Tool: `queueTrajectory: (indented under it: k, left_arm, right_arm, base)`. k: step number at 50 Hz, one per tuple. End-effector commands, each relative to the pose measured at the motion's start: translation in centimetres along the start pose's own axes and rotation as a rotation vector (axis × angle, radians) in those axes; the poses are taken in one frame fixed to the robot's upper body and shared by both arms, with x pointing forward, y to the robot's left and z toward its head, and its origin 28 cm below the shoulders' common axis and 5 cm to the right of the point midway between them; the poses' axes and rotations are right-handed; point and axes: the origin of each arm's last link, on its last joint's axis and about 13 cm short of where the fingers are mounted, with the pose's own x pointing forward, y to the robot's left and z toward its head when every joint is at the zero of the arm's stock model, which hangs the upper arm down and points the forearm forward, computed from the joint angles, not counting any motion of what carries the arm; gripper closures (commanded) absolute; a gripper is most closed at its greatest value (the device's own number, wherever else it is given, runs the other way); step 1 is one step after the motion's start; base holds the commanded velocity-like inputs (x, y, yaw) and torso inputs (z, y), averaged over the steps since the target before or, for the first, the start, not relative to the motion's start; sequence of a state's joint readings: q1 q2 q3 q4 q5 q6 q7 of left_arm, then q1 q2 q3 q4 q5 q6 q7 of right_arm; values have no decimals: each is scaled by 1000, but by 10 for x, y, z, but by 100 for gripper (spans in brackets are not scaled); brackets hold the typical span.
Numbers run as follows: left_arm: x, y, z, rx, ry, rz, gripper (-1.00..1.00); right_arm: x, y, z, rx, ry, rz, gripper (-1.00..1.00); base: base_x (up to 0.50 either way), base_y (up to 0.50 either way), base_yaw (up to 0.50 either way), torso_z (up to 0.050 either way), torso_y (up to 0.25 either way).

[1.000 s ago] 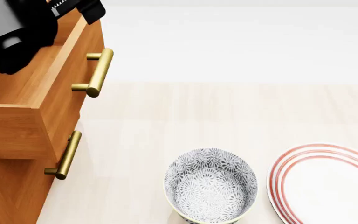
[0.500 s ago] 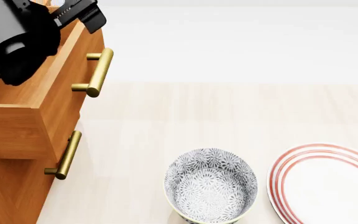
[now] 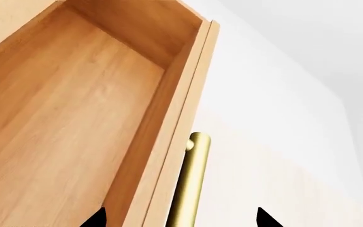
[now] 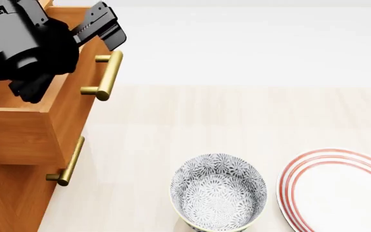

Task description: Open the top drawer of the cabinet.

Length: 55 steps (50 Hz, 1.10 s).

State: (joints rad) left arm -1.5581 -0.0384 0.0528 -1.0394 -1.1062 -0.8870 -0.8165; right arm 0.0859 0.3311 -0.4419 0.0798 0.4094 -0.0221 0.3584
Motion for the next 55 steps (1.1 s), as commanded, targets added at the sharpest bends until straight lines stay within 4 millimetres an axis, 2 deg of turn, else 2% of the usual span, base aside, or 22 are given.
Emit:
queueTrajectory:
  k: [1, 20, 38, 55]
  left_arm:
    - [-4, -11, -11, 5, 56, -96, -100]
    - [-11, -24, -27, 85, 106, -210, -100]
    - [-16, -37, -31, 84, 134, -261, -100]
    - [-22, -50, -45, 105, 159, -321, -100]
  right_arm:
    - [1, 2, 2, 6, -12, 10, -100]
    - [1, 1, 3, 1, -15, 15, -100]
    - [3, -1, 5, 3, -22, 2, -100]
    - [3, -2, 5, -6, -29, 3, -100]
  base:
    - [0, 0, 0, 0, 0]
    - [0, 0, 0, 0, 0]
    - [0, 0, 0, 0, 1]
    - [0, 0, 0, 0, 1]
